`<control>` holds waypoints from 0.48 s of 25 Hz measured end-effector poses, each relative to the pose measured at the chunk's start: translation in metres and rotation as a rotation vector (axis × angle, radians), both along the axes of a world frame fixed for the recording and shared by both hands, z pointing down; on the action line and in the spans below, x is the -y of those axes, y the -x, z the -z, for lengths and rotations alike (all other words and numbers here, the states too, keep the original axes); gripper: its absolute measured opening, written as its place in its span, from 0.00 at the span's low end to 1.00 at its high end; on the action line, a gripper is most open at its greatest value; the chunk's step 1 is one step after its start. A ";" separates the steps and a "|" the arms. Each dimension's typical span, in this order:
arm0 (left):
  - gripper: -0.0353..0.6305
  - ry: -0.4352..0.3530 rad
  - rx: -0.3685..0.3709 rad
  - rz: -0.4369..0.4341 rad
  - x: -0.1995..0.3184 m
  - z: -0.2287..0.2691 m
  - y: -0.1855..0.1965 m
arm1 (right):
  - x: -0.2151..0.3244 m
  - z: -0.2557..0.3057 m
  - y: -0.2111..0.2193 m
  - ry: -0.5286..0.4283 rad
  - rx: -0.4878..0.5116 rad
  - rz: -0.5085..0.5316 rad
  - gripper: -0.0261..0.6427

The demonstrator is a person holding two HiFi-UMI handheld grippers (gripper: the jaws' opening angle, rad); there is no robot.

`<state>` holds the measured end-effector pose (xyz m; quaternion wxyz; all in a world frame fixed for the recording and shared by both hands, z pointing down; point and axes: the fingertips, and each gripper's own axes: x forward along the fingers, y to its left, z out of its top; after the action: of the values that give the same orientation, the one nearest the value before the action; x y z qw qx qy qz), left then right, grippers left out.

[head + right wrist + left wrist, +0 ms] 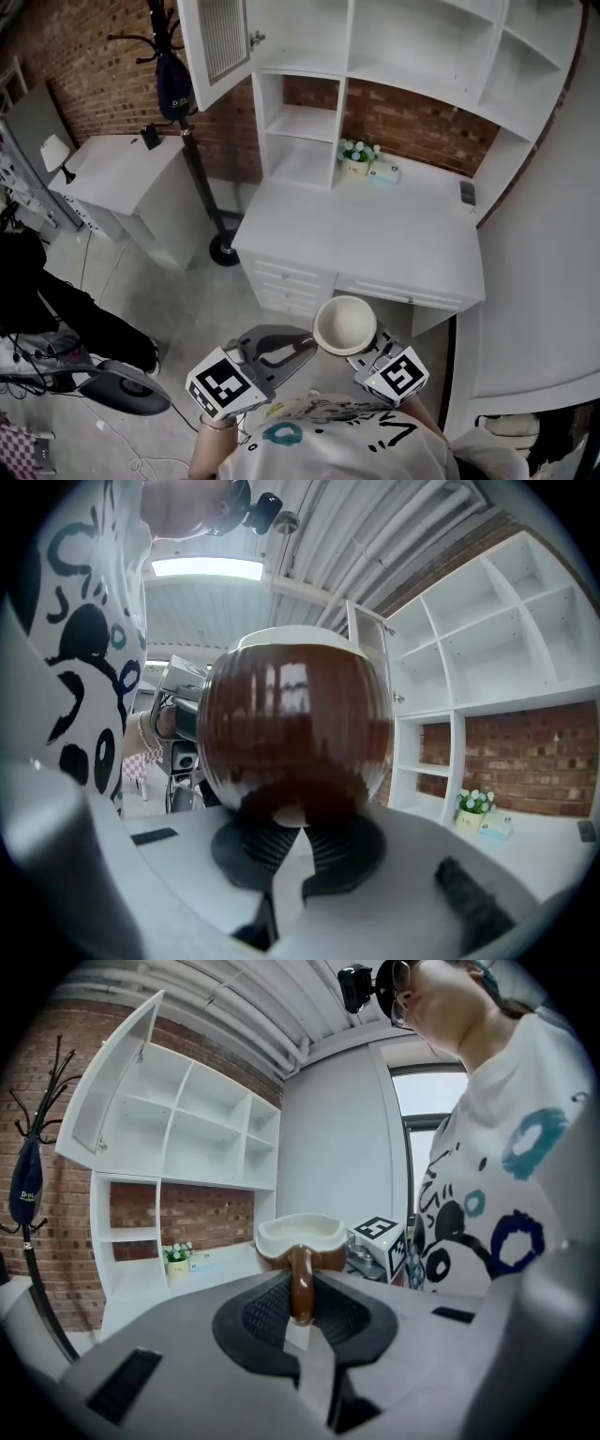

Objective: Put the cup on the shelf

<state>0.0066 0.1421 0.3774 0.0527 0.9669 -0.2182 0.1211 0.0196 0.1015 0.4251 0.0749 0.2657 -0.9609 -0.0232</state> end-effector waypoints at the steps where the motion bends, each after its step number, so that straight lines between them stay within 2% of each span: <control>1: 0.14 0.002 0.001 0.004 0.008 -0.002 -0.002 | 0.008 -0.003 -0.002 0.004 -0.001 0.004 0.08; 6: 0.14 0.037 0.008 0.029 0.047 -0.012 0.001 | 0.046 -0.022 -0.001 0.047 -0.025 0.020 0.08; 12: 0.14 0.030 -0.006 0.008 0.097 -0.017 0.018 | 0.096 -0.023 0.015 0.040 -0.032 -0.009 0.08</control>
<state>-0.0113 0.0452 0.3944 0.0683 0.9655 -0.2200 0.1214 0.0042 0.0055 0.4484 0.0957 0.2682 -0.9586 -0.0078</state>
